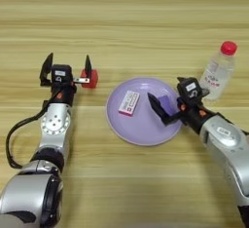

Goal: Move the objects on the table

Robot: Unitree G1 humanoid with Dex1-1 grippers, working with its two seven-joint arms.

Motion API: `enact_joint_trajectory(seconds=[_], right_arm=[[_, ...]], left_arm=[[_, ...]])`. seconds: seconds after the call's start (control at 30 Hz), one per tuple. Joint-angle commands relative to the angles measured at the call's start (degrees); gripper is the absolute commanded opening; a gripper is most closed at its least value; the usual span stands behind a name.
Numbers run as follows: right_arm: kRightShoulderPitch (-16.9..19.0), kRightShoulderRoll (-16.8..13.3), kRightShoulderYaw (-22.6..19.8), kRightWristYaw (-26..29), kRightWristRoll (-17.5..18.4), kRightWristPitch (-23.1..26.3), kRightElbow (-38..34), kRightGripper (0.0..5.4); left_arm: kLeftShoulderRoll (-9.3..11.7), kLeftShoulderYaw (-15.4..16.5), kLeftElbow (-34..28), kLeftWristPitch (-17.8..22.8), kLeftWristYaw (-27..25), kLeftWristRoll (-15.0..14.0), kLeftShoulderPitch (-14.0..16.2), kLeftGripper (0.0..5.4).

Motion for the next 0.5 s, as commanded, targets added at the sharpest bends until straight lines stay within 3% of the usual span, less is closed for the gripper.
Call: enact_joint_trajectory(seconds=[0.03, 0.3, 0.5], right_arm=[[-0.03, -0.25, 0.47, 1.49, 2.92, 5.37, -3.25, 5.40], [-0.61, 0.51, -0.57, 1.84, 7.15, 12.21, -2.53, 5.40], [-1.34, 0.20, -2.29, 1.34, 7.99, 12.54, 0.03, 5.40]], left_arm=[[-0.03, -0.48, -0.51, -0.56, 0.49, 0.96, -0.02, 5.37], [-0.15, -0.66, -0.90, -0.60, 0.91, 1.08, 0.22, 5.37], [-0.30, -0.76, -1.26, -0.71, 1.12, 1.11, 0.42, 5.37]])
